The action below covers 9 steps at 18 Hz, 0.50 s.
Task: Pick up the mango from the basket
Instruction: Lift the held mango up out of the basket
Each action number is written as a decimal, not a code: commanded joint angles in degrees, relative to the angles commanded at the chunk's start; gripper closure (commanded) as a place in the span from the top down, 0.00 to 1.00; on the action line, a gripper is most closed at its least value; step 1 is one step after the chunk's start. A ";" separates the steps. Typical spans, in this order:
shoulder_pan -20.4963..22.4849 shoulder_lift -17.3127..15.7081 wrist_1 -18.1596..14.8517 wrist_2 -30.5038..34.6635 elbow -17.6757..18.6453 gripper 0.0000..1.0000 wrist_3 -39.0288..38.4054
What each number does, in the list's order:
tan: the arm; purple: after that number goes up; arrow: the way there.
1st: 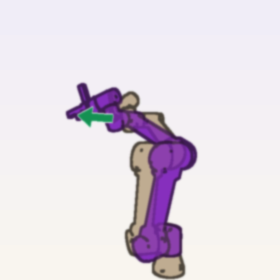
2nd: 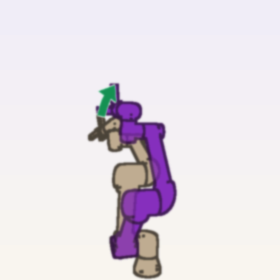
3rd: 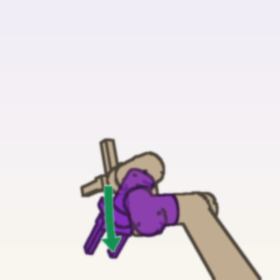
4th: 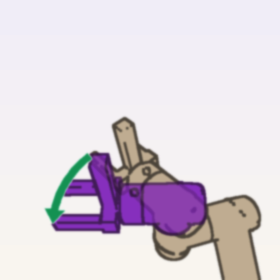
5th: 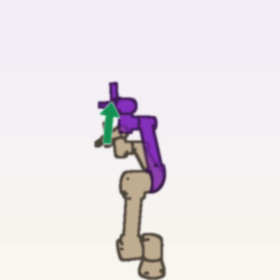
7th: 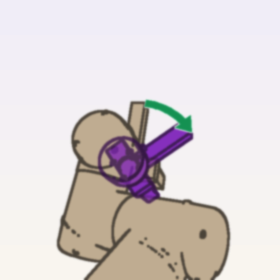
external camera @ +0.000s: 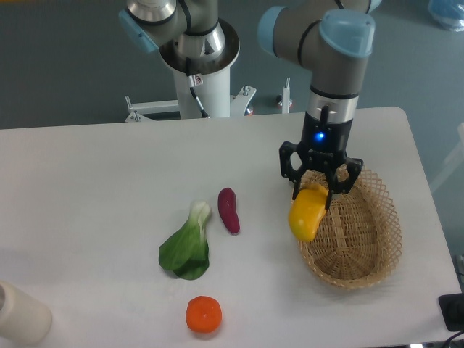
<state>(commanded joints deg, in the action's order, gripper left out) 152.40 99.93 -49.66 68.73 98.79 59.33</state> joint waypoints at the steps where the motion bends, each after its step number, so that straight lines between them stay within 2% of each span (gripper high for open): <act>1: -0.09 -0.09 0.00 0.09 0.17 0.60 0.00; 9: -0.44 -0.35 0.00 0.09 0.53 0.60 0.09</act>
<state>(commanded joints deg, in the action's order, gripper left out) 151.97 99.58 -49.66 68.82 99.32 59.41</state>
